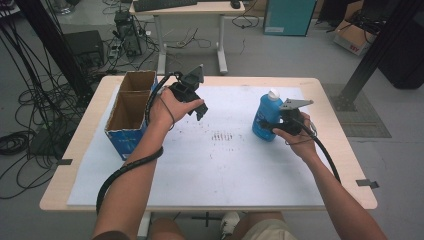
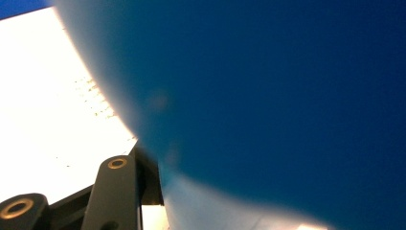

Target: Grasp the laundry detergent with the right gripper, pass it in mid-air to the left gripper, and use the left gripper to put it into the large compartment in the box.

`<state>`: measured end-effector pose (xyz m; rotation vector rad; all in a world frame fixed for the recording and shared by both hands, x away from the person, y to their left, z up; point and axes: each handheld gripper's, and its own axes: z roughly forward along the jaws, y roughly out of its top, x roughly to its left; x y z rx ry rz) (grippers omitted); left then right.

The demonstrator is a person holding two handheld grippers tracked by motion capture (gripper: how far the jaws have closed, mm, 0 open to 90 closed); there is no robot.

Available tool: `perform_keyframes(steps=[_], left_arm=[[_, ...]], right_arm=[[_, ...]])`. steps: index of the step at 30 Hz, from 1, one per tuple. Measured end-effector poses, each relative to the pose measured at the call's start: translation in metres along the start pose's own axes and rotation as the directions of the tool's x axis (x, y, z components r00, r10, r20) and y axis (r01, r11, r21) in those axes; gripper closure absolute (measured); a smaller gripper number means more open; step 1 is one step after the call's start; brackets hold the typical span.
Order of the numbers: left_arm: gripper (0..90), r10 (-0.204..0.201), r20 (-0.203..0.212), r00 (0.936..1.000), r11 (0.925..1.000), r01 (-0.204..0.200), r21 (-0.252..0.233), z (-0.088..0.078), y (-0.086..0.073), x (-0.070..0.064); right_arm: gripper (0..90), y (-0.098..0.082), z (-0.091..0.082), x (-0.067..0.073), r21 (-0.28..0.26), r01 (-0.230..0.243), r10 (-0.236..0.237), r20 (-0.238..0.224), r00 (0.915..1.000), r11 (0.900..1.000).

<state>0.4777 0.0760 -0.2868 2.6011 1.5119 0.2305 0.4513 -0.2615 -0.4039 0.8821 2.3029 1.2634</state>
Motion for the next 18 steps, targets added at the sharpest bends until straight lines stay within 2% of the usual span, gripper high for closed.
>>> perform_keyframes(steps=[18], left_arm=[[5.3, 0.003, -0.004, 1.0000, 1.0000, -0.003, 0.003, -0.0019, -0.0021, 0.0006]], right_arm=[[44.3, 0.0002, 0.0000, 0.0000, 0.002, -0.001, 0.001, -0.001, 1.0000, 1.000]])
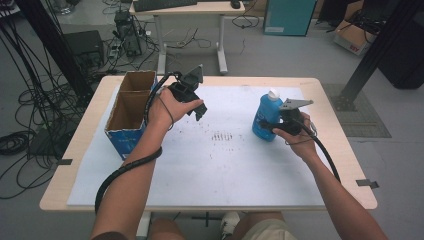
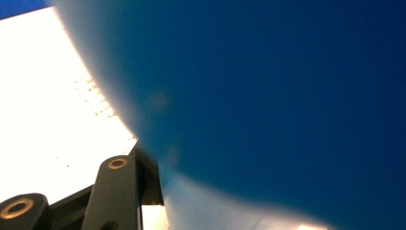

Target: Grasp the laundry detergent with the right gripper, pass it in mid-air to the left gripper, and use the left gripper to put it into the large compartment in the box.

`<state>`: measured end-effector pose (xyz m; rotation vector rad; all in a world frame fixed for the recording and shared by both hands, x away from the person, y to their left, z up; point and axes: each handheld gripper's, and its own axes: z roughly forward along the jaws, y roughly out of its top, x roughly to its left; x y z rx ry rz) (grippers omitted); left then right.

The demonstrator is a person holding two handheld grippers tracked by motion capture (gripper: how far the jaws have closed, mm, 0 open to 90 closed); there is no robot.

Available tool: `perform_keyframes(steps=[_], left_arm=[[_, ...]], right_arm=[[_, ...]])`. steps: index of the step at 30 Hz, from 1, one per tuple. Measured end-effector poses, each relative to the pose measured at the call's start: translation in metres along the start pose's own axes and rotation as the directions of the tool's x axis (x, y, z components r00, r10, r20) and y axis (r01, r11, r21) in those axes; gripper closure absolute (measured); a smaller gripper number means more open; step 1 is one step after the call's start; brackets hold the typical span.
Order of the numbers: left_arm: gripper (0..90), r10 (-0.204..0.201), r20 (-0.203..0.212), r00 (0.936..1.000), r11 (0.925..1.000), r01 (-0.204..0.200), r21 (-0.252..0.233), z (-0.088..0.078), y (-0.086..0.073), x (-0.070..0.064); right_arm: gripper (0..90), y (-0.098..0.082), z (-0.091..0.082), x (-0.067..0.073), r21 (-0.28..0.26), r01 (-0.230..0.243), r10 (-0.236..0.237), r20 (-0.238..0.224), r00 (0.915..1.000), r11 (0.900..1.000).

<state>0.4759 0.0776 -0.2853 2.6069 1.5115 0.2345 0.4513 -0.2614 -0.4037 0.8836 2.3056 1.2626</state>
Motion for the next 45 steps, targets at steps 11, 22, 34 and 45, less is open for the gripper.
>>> perform_keyframes(steps=[11, 22, 34, 45], left_arm=[[5.2, -0.003, -0.005, 1.0000, 0.9999, 0.003, -0.011, -0.002, -0.002, 0.001], [5.2, 0.000, -0.004, 1.0000, 0.9998, 0.000, -0.017, -0.006, -0.003, 0.002], [5.1, 0.007, -0.005, 1.0000, 0.9998, -0.007, -0.020, -0.011, -0.004, 0.001], [5.1, 0.010, -0.006, 0.9999, 0.9994, -0.010, -0.032, -0.015, -0.005, -0.001]], right_arm=[[44.3, 0.000, 0.000, 0.000, 0.000, 0.001, -0.001, 0.000, 1.0000, 1.000], [44.1, 0.000, 0.000, 0.000, 0.000, 0.001, -0.001, -0.001, 1.0000, 1.000], [44.0, 0.000, 0.000, 0.000, 0.001, 0.001, -0.001, 0.000, 1.0000, 1.000], [43.8, 0.000, 0.000, -0.001, 0.000, 0.006, -0.006, -0.004, 1.0000, 1.000]])
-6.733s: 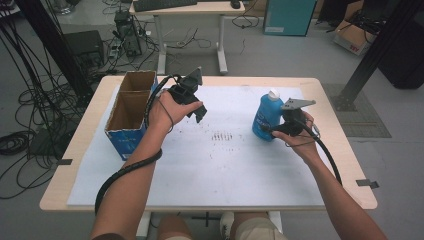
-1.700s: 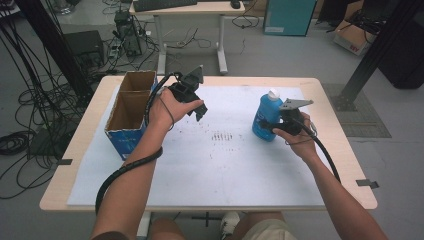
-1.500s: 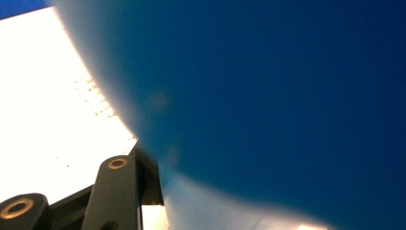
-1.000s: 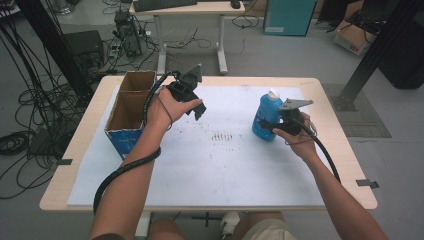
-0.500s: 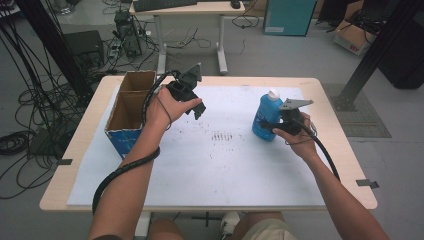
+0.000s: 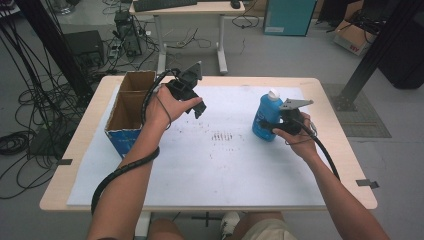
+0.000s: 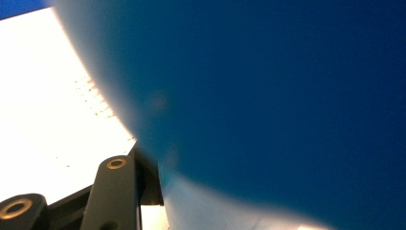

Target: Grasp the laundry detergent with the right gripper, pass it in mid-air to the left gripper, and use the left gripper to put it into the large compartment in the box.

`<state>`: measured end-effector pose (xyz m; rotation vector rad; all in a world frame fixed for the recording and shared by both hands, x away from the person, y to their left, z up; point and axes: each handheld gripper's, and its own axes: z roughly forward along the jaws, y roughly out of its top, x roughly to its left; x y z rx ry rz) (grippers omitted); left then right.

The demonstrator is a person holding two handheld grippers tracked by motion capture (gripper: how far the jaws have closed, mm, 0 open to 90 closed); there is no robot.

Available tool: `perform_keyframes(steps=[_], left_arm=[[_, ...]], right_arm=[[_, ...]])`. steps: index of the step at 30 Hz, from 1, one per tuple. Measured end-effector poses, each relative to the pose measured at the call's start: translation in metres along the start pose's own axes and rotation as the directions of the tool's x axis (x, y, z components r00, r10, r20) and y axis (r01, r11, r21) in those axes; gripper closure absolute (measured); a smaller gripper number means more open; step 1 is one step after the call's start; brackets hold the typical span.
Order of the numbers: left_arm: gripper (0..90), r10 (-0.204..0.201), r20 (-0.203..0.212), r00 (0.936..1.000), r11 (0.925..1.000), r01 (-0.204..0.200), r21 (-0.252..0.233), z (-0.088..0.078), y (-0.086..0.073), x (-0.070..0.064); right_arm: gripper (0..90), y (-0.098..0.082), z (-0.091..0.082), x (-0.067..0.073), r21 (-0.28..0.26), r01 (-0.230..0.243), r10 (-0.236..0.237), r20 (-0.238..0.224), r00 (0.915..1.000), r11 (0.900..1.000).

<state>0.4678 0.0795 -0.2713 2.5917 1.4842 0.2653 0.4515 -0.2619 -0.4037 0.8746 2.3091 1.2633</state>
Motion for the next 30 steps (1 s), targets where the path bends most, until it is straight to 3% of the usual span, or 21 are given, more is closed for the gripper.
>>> perform_keyframes(steps=[18, 30], left_arm=[[5.2, 0.014, 0.005, 0.9999, 0.9999, -0.014, -0.001, 0.0007, -0.0011, -0.0023], [5.1, 0.053, 0.005, 0.9986, 0.9986, -0.053, 0.008, -0.0002, -0.0034, -0.0030]], right_arm=[[43.8, -0.0008, -0.0001, 0.0001, -0.007, -0.003, 0.003, 0.000, 1.0000, 1.000], [43.8, -0.0010, -0.0002, 0.0004, -0.010, -0.006, 0.007, 0.003, 1.0000, 1.000]])
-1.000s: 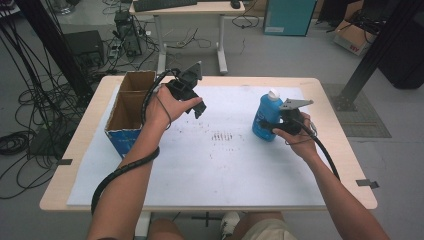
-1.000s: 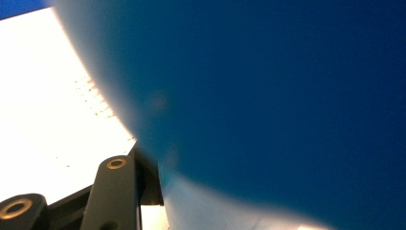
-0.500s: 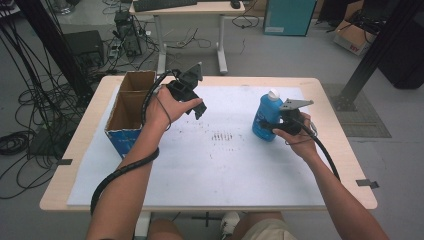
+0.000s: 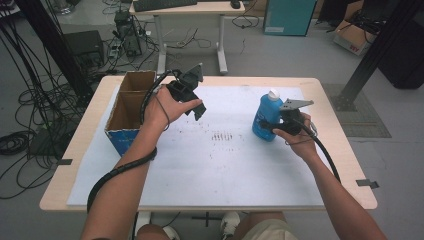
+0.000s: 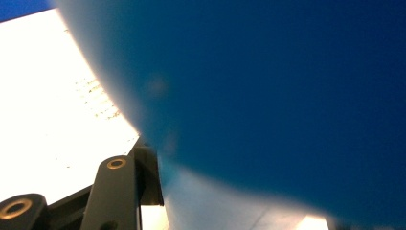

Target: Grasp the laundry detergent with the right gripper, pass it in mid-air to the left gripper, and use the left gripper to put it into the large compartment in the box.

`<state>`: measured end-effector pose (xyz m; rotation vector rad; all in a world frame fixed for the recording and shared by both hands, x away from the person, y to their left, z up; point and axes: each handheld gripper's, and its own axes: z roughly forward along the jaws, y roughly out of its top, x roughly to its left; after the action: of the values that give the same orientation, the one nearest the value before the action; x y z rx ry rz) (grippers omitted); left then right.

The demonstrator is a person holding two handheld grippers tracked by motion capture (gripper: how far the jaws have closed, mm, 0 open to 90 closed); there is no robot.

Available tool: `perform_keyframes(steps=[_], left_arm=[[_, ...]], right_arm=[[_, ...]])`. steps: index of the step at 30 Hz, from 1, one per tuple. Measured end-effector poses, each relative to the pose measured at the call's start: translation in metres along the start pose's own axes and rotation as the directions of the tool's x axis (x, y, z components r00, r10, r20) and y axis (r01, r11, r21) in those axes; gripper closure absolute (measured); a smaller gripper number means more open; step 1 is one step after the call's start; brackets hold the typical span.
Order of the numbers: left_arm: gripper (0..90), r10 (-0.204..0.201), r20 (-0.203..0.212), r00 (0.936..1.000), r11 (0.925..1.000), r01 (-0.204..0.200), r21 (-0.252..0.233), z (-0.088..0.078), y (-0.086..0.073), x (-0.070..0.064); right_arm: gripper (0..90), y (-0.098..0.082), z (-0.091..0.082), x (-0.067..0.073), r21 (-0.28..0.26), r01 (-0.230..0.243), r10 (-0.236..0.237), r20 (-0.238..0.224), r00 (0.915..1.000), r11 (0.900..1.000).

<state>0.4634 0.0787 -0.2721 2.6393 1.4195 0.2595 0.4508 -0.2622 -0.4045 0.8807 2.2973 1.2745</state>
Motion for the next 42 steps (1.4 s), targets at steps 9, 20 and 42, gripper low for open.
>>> perform_keyframes(steps=[9, 20, 42], left_arm=[[5.4, 0.082, 0.027, 0.9963, 0.9966, -0.082, -0.012, -0.015, -0.007, 0.002], [5.4, 0.202, 0.025, 0.9791, 0.9794, -0.202, -0.015, -0.039, -0.003, 0.003], [5.2, 0.395, 0.046, 0.9175, 0.9181, -0.393, -0.055, -0.086, 0.006, 0.011]], right_arm=[[44.1, 0.002, -0.001, 0.001, 0.011, -0.052, 0.052, 0.024, 0.9984, 0.999], [44.1, 0.025, -0.016, 0.005, 0.063, -0.084, 0.079, 0.068, 0.9945, 0.995], [43.9, 0.109, 0.012, 0.066, 0.089, 0.034, -0.019, -0.163, 0.9865, 0.996]])
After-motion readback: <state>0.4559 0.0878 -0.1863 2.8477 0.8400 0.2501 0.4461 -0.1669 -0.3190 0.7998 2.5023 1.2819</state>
